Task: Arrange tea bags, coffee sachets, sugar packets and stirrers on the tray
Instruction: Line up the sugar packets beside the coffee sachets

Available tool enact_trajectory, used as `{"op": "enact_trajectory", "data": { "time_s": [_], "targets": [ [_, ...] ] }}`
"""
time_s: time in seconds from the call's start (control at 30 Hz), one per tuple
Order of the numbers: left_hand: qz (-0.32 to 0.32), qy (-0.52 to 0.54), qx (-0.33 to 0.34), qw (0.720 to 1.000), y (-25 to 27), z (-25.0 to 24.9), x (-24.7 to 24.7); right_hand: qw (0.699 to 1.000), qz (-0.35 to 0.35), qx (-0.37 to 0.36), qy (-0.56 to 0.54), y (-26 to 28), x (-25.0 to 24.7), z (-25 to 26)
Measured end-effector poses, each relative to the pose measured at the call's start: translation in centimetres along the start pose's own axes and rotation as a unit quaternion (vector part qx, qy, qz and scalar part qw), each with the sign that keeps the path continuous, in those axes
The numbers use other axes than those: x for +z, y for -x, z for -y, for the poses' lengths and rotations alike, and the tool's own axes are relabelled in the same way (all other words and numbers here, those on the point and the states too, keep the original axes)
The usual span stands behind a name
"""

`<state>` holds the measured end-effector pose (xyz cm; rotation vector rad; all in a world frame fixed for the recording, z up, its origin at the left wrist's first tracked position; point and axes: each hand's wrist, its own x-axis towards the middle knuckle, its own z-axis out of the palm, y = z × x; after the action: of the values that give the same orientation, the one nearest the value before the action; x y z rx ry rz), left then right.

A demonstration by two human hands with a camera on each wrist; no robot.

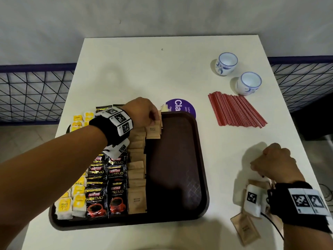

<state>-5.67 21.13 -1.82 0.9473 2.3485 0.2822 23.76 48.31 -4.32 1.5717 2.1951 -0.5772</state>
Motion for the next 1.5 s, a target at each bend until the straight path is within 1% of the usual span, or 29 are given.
{"op": "enact_trajectory", "data": {
  "time_s": [0.13,0.27,0.4,0.47,0.5,0.57,0.6,0.67,0.73,0.77,0.83,0.93,1.0,1.1,1.13,1.2,1.27,1.33,1.4,1.43,1.5],
  "targets": [
    [-0.002,0.016,0.005,1.0,0.0,-0.2,0.0,0.999,0.002,-0.024,-0.021,0.1,-0.3,-0.3],
    [-0.001,0.029,0.012,1.0,-0.1,-0.3,-0.1,0.992,-0.009,-0.107,-0.072,0.8,-0.6,-0.9],
    [0.011,0.002,0.017,1.0,-0.1,-0.2,0.3,0.975,-0.027,-0.192,-0.108,1.7,-1.6,-0.7],
    [-0.011,-0.022,0.032,0.999,0.2,-0.6,0.4,0.963,-0.012,-0.224,-0.15,2.4,-2.1,0.5],
    [-0.028,-0.016,0.042,0.999,0.3,-1.1,0.3,0.955,0.0,-0.24,-0.172,2.6,-2.0,1.3],
    [-0.043,0.052,0.086,0.994,0.8,-2.7,0.2,0.936,0.033,-0.281,-0.211,3.4,-1.5,3.6],
    [-0.032,0.106,0.11,0.988,1.1,-3.8,0.3,0.925,0.048,-0.306,-0.221,3.8,-1.1,4.8],
    [0.022,0.196,0.141,0.97,1.6,-6.1,0.7,0.905,0.061,-0.35,-0.233,4.8,-0.3,7.3],
    [0.067,0.236,0.153,0.957,1.7,-8.0,1.7,0.889,0.066,-0.38,-0.248,5.5,0.3,9.3],
    [0.067,0.242,0.156,0.955,1.8,-8.7,2.2,0.883,0.067,-0.391,-0.249,6.0,0.4,9.9],
    [0.042,0.243,0.159,0.956,1.7,-9.3,3.0,0.88,0.068,-0.404,-0.24,6.4,0.5,10.4],
    [0.04,0.232,0.158,0.959,1.6,-8.6,3.0,0.89,0.069,-0.375,-0.249,6.1,0.3,9.0],
    [0.019,0.183,0.146,0.972,1.7,-7.0,2.1,0.905,0.043,-0.338,-0.256,5.0,-0.4,6.4],
    [-0.014,0.135,0.107,0.985,2.2,-4.1,0.4,0.951,-0.027,-0.24,-0.193,3.3,-2.3,1.2],
    [-0.018,0.136,0.084,0.987,2.4,-3.3,-0.1,0.966,-0.044,-0.198,-0.159,2.9,-2.9,-0.6],
    [-0.019,0.153,0.045,0.987,2.7,-2.2,-0.8,0.984,-0.056,-0.123,-0.12,2.1,-3.8,-3.7],
    [-0.024,0.167,0.026,0.985,3.0,-1.6,-1.1,0.994,-0.035,-0.046,-0.095,1.6,-4.4,-6.3],
    [-0.029,0.169,0.018,0.985,3.1,-1.3,-1.2,0.998,0.018,0.014,-0.05,0.4,-4.3,-10.2],
    [-0.029,0.159,0.01,0.987,3.1,-1.1,-1.1,0.998,0.047,0.036,-0.031,-0.4,-3.5,-13.4],
    [-0.024,0.152,0.005,0.988,3.1,-1.1,-1.1,0.996,0.054,0.041,-0.05,-0.2,-3.1,-14.1],
    [-0.009,0.126,-0.004,0.992,3.1,-1.2,-1.0,0.994,0.071,0.029,-0.072,2.5,-3.1,-11.8]
  ]
}}
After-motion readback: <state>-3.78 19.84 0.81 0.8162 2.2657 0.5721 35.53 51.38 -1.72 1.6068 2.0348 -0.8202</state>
